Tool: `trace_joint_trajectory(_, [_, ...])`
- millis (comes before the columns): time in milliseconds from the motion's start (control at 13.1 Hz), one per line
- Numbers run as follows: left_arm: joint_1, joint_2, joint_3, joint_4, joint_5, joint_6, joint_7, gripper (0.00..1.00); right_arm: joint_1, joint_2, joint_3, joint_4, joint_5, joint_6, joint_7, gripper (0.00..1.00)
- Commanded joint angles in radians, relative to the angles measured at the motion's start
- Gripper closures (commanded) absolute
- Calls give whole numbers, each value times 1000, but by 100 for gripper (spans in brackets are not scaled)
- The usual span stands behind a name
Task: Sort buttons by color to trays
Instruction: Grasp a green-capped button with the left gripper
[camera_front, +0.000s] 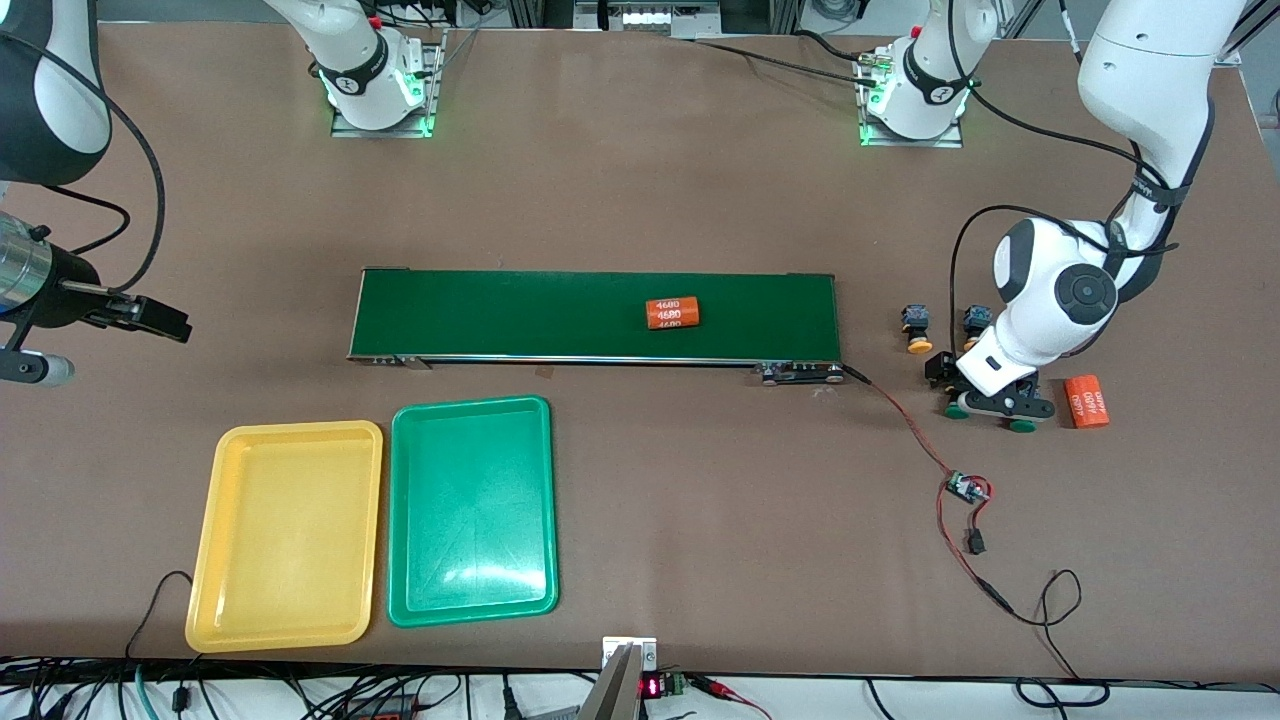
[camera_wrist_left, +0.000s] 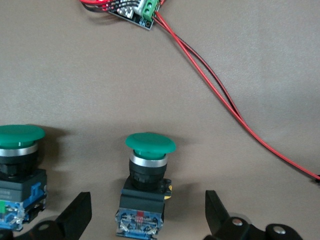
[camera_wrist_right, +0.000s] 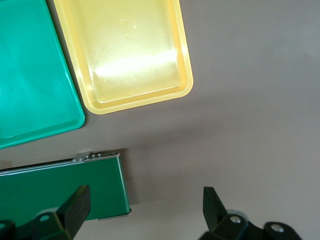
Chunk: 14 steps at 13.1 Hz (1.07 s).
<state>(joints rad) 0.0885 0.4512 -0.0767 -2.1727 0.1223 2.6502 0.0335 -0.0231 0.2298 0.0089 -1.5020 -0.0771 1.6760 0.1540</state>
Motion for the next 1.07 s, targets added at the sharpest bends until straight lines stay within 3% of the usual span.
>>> trace_joint_trajectory(0, [-15,15,18,2,17,10,11,15,-3,-1,3,2,-17,-12,-27,0])
trace_joint_trajectory(76, [-13,17,20,2,19,8,3,39,-1,-1,3,2,-15,-7,-37,0])
trace_joint_trajectory(152, [-13,18,20,4,19,7,2,57,3,0,3,0,-13,-12,-34,0])
trace_joint_trajectory(304, [-13,3,20,14,19,-1,2,73,6,0,3,-3,-13,-6,-28,0])
trace_joint_trajectory(380, [-13,-8,20,34,20,-13,3,77,6,2,3,-3,-13,-1,-31,0])
trace_joint_trajectory(533, [-15,-34,3,94,22,-160,6,77,3,3,5,-3,5,2,-33,0])
trace_joint_trajectory(761, [-36,-80,-92,207,19,-433,2,75,6,0,5,3,22,-8,-27,0])
trace_joint_trajectory(989, [-36,-114,-245,223,-6,-535,-48,73,6,-3,5,0,19,-13,-47,0])
